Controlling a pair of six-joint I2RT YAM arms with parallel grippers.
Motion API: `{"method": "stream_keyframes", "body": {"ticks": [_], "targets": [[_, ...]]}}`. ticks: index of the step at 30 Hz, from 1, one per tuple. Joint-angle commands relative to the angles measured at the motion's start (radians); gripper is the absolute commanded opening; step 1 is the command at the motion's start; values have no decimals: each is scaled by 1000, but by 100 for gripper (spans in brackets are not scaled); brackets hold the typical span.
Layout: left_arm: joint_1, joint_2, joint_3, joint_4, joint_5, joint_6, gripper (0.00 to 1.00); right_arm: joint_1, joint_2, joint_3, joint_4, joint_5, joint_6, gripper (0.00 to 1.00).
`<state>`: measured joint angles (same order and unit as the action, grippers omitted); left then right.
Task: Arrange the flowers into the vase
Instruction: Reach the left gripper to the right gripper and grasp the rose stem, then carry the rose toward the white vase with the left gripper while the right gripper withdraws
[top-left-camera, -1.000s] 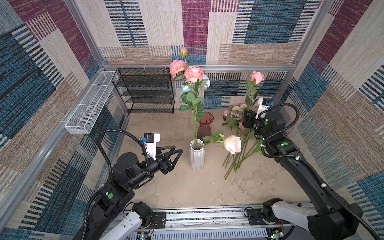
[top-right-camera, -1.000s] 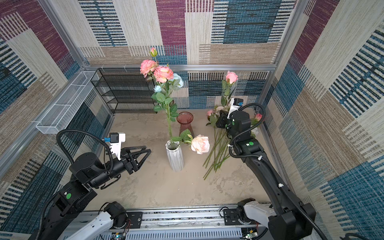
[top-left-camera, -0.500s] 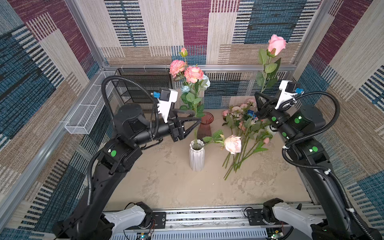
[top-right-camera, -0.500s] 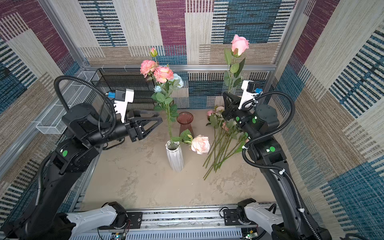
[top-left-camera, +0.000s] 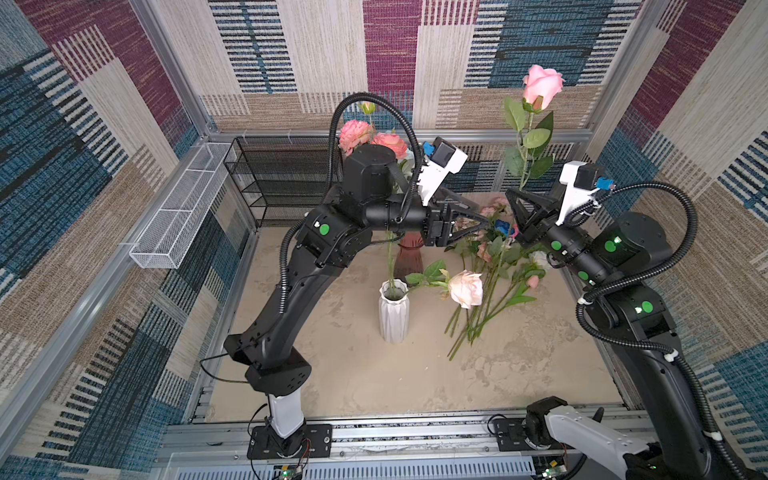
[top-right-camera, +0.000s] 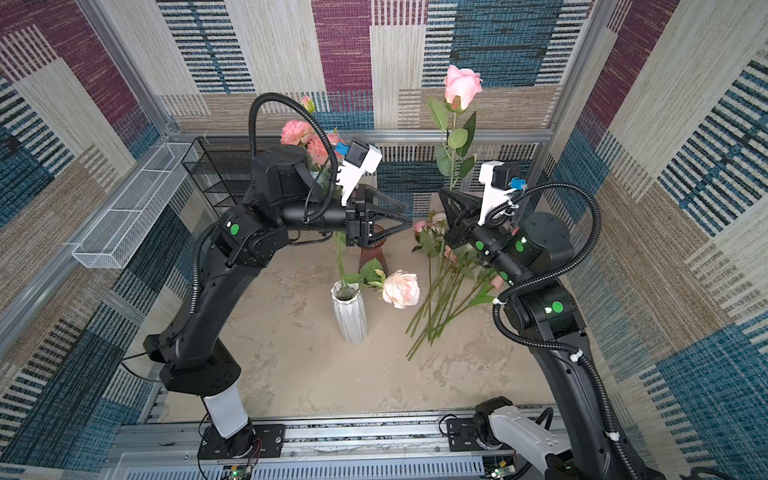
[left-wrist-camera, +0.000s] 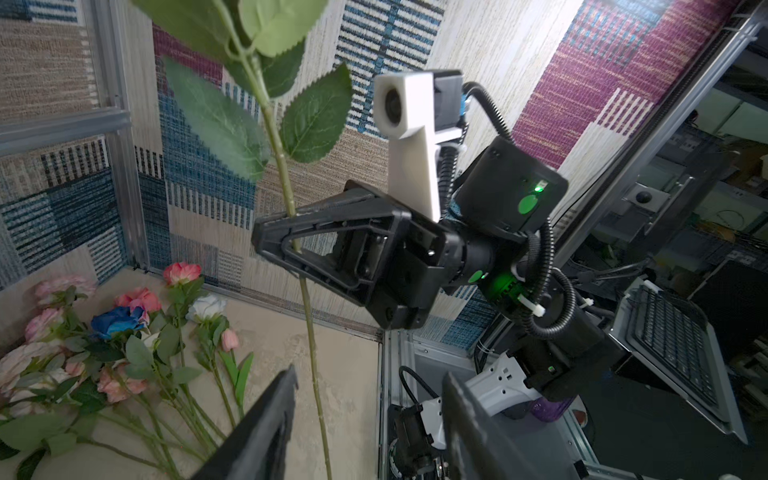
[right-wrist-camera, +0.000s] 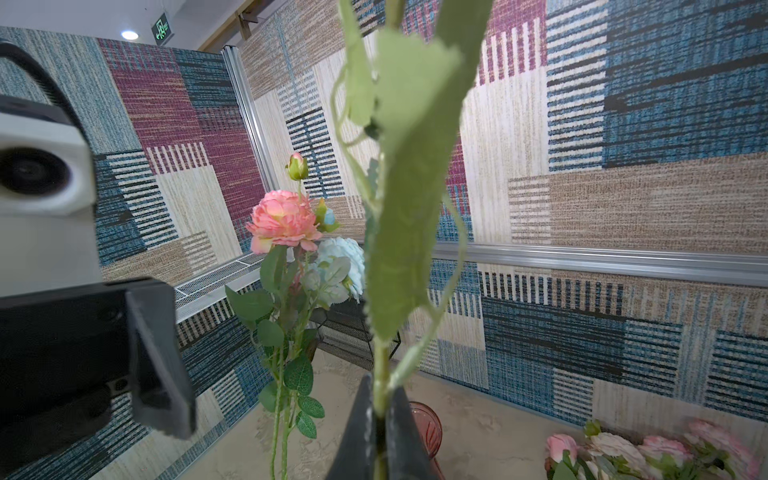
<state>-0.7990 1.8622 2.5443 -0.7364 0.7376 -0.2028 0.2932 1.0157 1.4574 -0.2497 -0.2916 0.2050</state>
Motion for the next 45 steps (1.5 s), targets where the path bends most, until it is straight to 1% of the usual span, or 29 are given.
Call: {"method": "stream_keyframes", "body": {"ticks": [1, 8, 10, 15, 17, 21, 22, 25, 28, 29, 30, 31, 33, 35, 36, 37, 39, 43, 44, 45], "targets": [[-18, 41, 34, -76, 23, 52, 56, 1, 7, 20, 46, -43, 17, 0], [-59, 106, 61, -73, 43, 56, 56, 1, 10, 14, 103, -94, 62, 0], [-63, 125, 77, -64, 51, 45, 56, 1, 15, 10, 115, -109, 73, 0], [-62, 150, 88, -30, 31, 29, 56, 1, 5, -1, 143, -127, 90, 0], [-63, 155, 88, -13, 28, 20, 54, 1, 5, -1, 144, -137, 93, 0], [-62, 165, 90, 5, 7, 18, 46, 1, 2, -13, 154, -155, 105, 0], [-63, 166, 90, 12, 6, 16, 43, 0, 1, -16, 156, -158, 107, 0], [-63, 163, 90, 47, 5, 4, 26, 0, -3, -30, 159, -163, 112, 0], [-62, 161, 90, 88, 1, -9, 7, 1, -12, -46, 164, -159, 115, 0], [-63, 159, 90, 102, -6, -10, 1, 1, -16, -51, 165, -158, 115, 3], [-63, 158, 90, 114, -8, -15, 0, 1, -22, -56, 165, -154, 114, 8], [-62, 156, 90, 123, -13, -16, 0, 1, -28, -61, 165, -149, 115, 16], [-63, 151, 88, 148, -30, -20, 0, 0, -46, -73, 168, -134, 109, 37], [-62, 145, 81, 169, -51, -23, 0, 0, -70, -86, 176, -111, 105, 53], [-62, 140, 78, 183, -60, -23, 0, 1, -86, -95, 183, -97, 105, 58], [-62, 136, 79, 195, -72, -21, 0, 1, -104, -106, 195, -78, 103, 62], [-63, 126, 79, 221, -90, -20, 0, 0, -147, -138, 225, -35, 103, 67], [-56, 97, 86, 250, -149, -4, 0, 1, -235, -204, 290, 48, 110, 70], [-49, 89, 88, 263, -189, -3, 0, 0, -254, -218, 299, 66, 112, 71], [-40, 80, 92, 270, -201, -3, 0, 1, -268, -228, 305, 78, 112, 71]]}}
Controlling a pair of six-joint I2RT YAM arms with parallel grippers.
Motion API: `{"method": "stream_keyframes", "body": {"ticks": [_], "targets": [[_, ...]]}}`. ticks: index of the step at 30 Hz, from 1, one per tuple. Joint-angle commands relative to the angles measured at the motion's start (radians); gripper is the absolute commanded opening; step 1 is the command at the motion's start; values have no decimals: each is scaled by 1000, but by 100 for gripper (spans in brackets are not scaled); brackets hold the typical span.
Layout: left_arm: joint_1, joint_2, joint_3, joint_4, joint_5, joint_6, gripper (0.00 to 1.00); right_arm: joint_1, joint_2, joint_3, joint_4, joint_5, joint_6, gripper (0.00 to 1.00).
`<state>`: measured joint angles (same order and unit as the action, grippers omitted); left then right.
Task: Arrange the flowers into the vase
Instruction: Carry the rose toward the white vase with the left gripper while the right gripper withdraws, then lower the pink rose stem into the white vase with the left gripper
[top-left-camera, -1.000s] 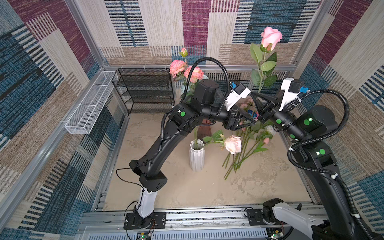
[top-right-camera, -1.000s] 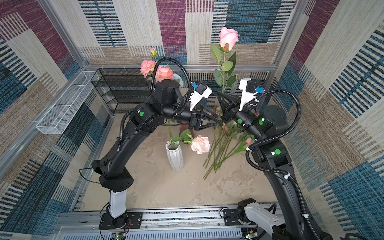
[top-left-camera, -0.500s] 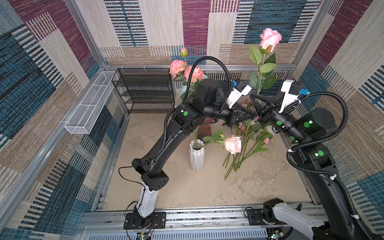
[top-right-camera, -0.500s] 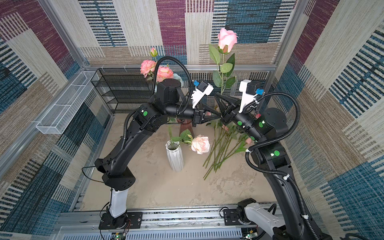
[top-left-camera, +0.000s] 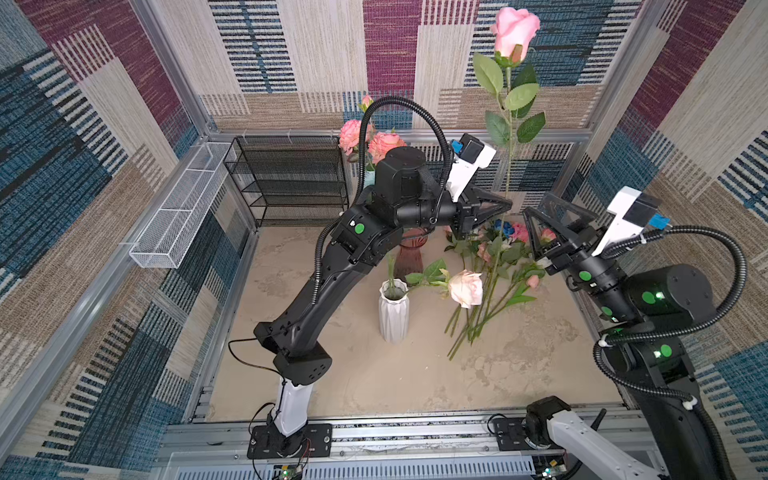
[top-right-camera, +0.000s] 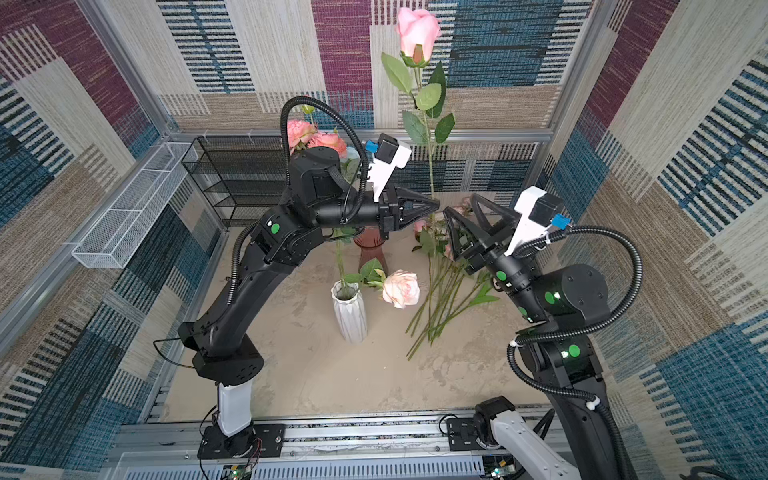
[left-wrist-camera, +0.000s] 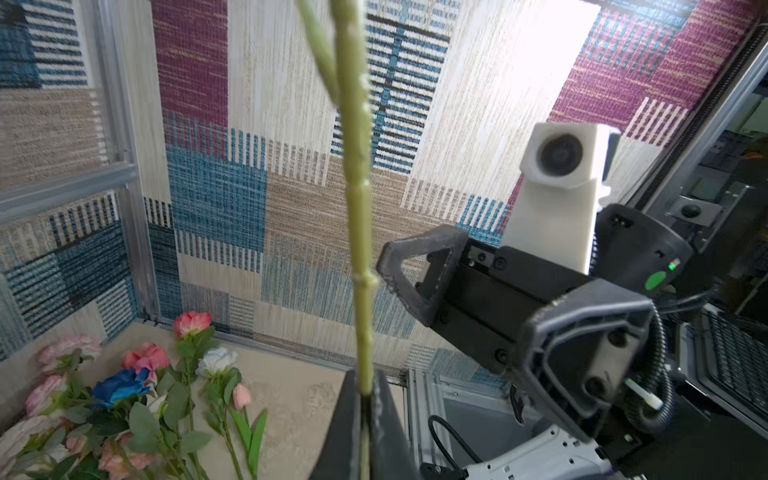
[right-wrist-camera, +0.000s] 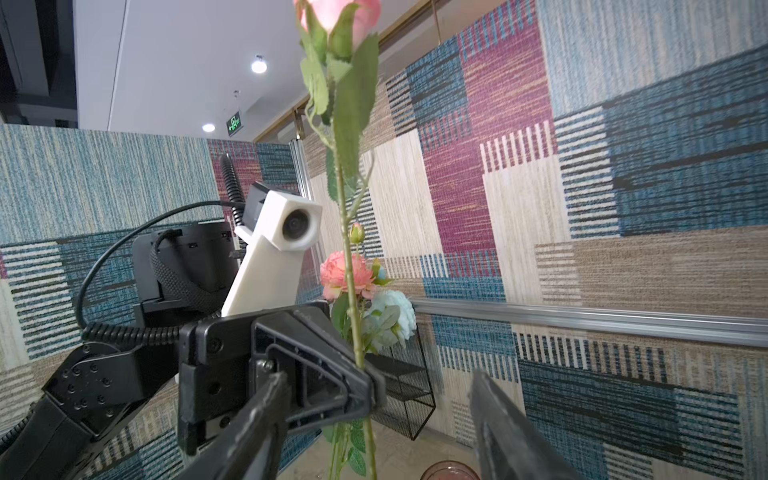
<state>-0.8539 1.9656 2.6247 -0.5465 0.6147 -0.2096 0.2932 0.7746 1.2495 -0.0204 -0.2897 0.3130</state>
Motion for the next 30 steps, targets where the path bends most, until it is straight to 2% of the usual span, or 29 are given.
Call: {"method": "stream_keyframes", "body": {"ticks": [1, 8, 12, 17, 21, 25, 28, 30], "targets": [[23, -34, 20, 91, -88, 2, 0, 0, -35, -29, 78, 85, 5, 71], [49, -147, 39, 76, -211, 106, 0, 1, -46, -48, 54, 74, 11, 71], [53, -265, -46, 48, -281, 175, 0, 1, -46, -50, 48, 77, 5, 70], [53, -523, -366, 99, -374, 233, 0, 1, -51, -64, 46, 76, -2, 70], [52, -703, -556, 100, -453, 271, 0, 1, -51, -77, 44, 78, -3, 70], [52, -878, -805, 131, -534, 279, 0, 1, -51, -96, 41, 76, 1, 70], [54, -985, -1001, 228, -586, 264, 0, 1, -51, -108, 45, 70, 8, 70], [52, -1002, -1080, 275, -598, 250, 0, 1, -43, -110, 48, 65, 15, 69]]}}
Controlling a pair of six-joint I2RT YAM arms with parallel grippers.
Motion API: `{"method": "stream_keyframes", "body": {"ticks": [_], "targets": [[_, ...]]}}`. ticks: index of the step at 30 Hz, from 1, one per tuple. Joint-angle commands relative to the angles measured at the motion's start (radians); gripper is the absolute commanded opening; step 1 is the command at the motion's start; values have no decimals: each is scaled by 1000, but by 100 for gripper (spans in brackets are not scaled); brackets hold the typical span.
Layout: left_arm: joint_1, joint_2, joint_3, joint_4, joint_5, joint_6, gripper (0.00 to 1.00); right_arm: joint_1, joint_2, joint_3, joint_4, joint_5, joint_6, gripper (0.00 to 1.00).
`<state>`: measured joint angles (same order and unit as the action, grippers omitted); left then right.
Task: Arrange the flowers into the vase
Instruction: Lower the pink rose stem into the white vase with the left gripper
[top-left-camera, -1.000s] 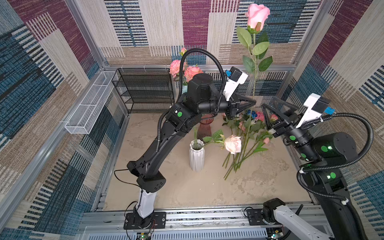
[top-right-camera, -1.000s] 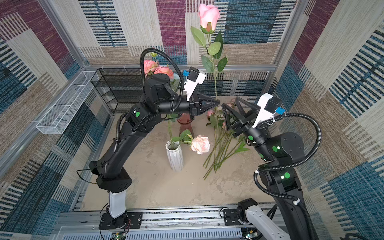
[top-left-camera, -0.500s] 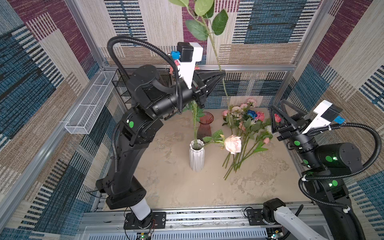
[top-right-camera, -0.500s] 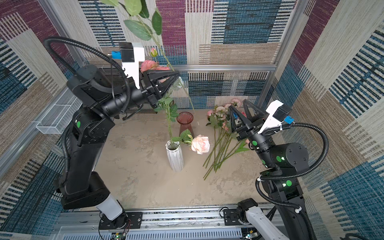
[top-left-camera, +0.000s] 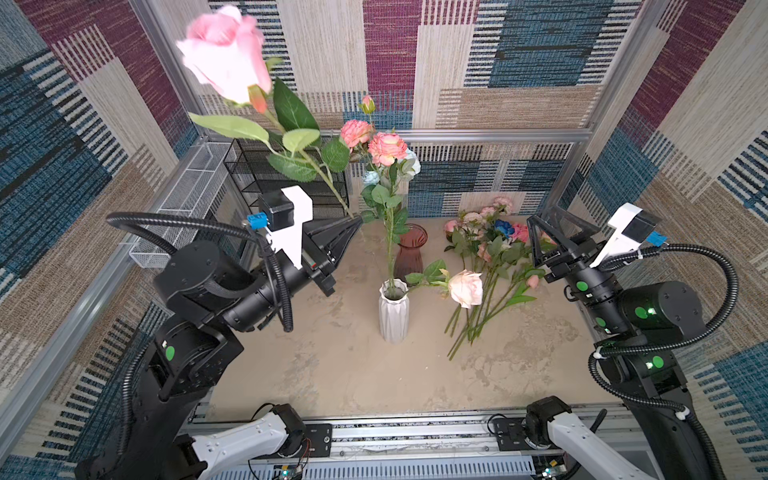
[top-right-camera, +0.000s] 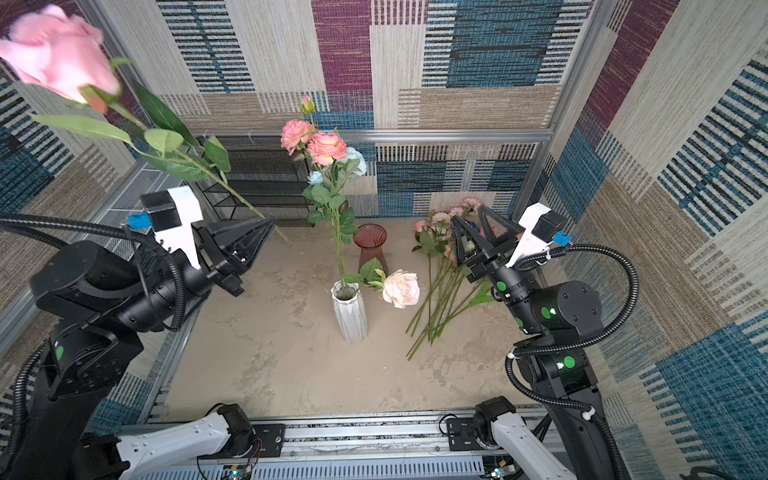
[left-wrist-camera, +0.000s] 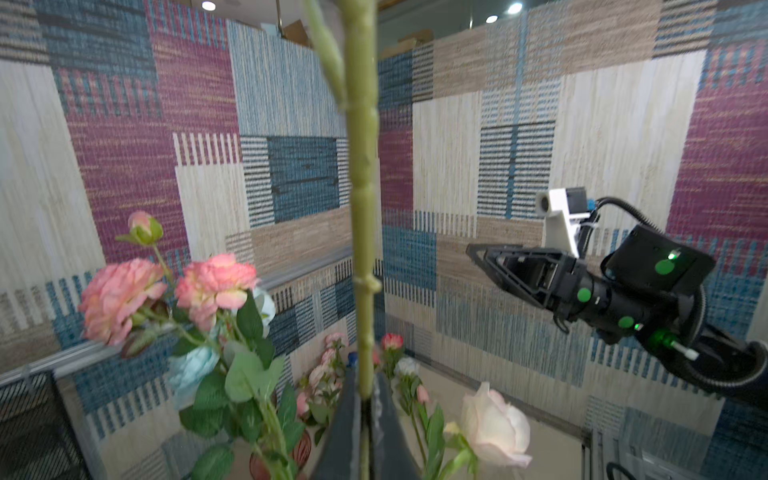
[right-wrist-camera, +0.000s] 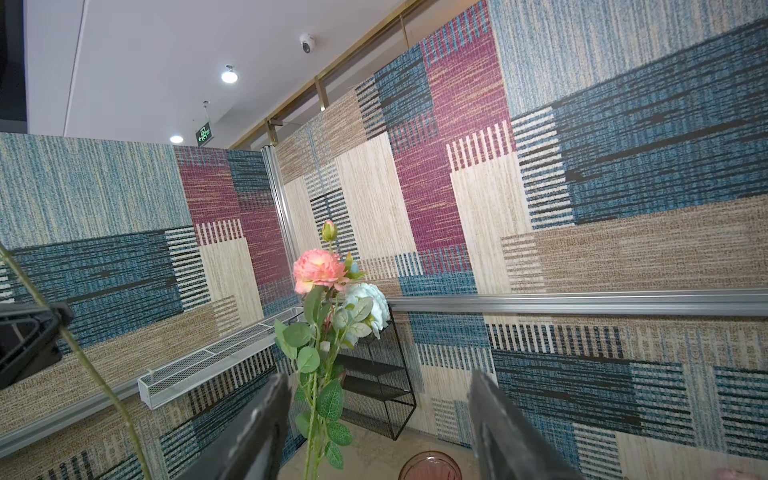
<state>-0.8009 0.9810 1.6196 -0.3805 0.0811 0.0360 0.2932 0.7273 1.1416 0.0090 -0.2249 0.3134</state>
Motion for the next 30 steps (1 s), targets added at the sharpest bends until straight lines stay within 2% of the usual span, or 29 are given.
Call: {"method": "stream_keyframes", "body": {"ticks": [1, 7, 13, 20, 30], "targets": [[0, -13, -104, 138, -63, -1, 0, 1, 6, -1, 23, -7, 20, 69], [3, 75, -112, 238, -99, 39, 0, 1, 15, 10, 12, -16, 27, 68], [77, 139, -110, 245, -52, 4, 0, 1, 6, 20, -9, 0, 11, 67], [108, 137, -231, 301, 8, -86, 0, 1, 16, 18, -10, 2, 6, 67], [108, 103, -460, 373, -21, -194, 0, 1, 38, 1, -26, -23, 27, 67]]}}
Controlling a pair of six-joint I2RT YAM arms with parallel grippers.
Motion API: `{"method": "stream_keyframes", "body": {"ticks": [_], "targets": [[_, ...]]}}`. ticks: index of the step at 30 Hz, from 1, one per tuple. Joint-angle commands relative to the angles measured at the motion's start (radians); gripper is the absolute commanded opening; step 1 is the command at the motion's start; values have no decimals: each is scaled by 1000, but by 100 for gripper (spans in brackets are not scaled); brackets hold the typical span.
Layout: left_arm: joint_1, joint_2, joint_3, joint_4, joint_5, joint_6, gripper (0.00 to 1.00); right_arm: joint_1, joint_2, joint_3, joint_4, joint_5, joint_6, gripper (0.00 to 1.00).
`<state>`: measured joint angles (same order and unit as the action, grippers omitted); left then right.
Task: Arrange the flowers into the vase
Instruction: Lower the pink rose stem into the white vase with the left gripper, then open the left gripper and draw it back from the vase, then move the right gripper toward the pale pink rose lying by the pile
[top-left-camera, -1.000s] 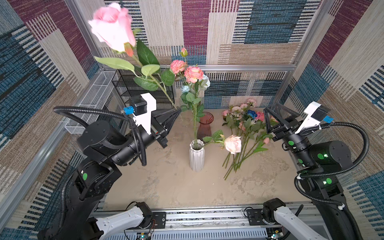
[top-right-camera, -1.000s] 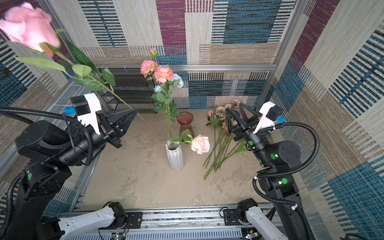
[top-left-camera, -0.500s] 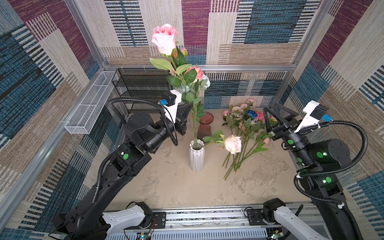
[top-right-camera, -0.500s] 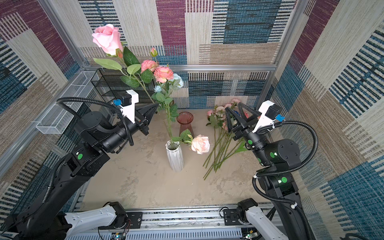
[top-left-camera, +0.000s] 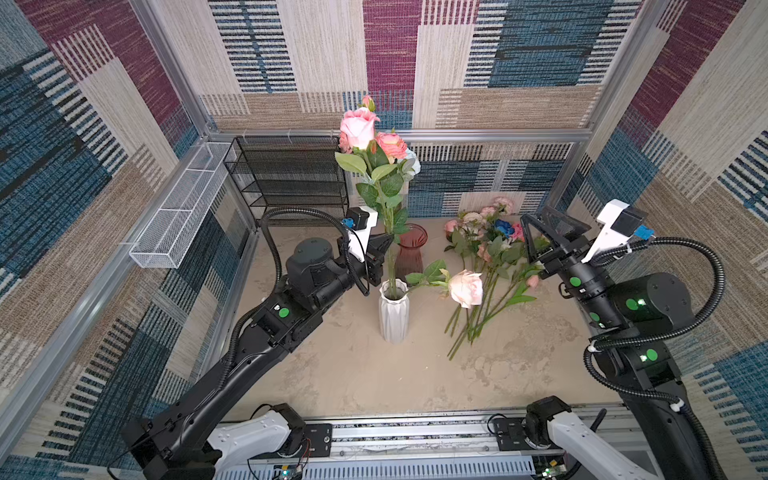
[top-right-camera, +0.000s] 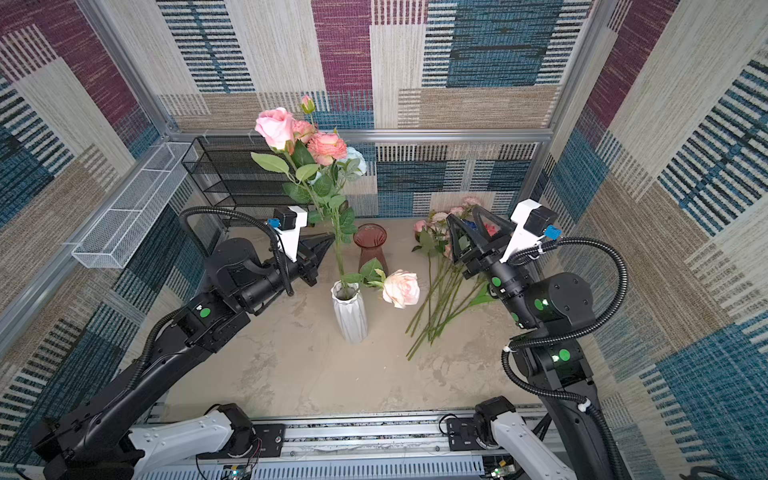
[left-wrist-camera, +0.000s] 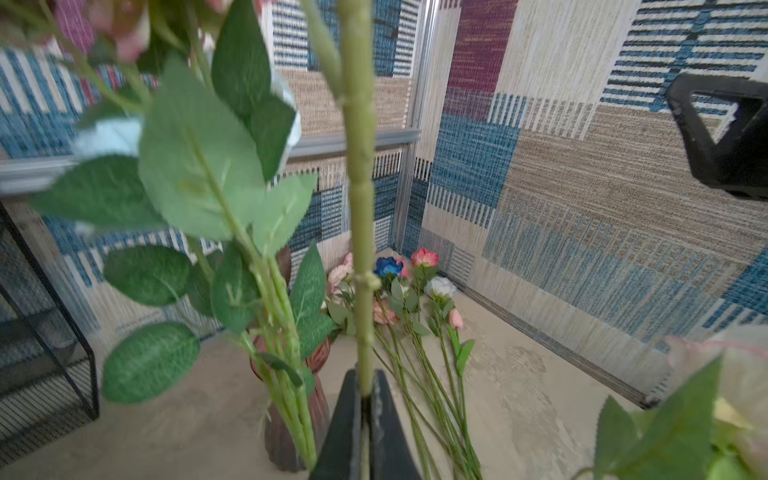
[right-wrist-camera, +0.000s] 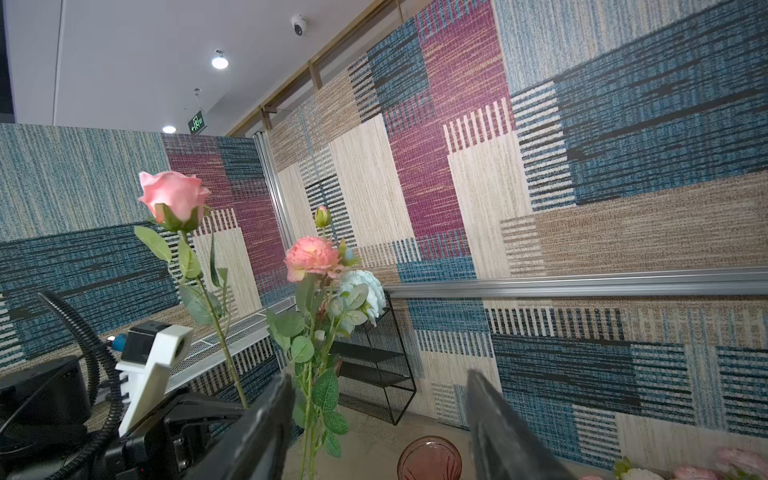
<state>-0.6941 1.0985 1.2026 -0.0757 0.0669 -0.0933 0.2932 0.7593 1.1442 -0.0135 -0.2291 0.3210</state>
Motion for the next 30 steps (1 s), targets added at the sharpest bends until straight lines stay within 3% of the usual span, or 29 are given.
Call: {"method": "stream_keyframes", "body": {"ticks": [1, 6, 7, 11, 15, 26, 30], "targets": [[1, -23, -66, 75, -12, -75, 0, 1, 11, 0, -11, -20, 24, 67], [2, -49, -152, 68, -28, -119, 0, 0, 26, -16, -47, -30, 42, 67], [2, -52, -169, 75, -29, -128, 4, 0, 26, -22, -52, -26, 47, 67], [2, -56, -217, 78, -28, -178, 37, 1, 32, -50, -68, -24, 62, 67], [2, -67, -238, 67, -39, -211, 52, 1, 38, -67, -90, -24, 73, 68], [-1, -142, -163, -64, -18, -281, 57, 1, 65, -81, -207, 58, 69, 70], [-2, -177, -136, -111, -3, -305, 58, 1, 90, -131, -286, 19, 89, 66]]}}
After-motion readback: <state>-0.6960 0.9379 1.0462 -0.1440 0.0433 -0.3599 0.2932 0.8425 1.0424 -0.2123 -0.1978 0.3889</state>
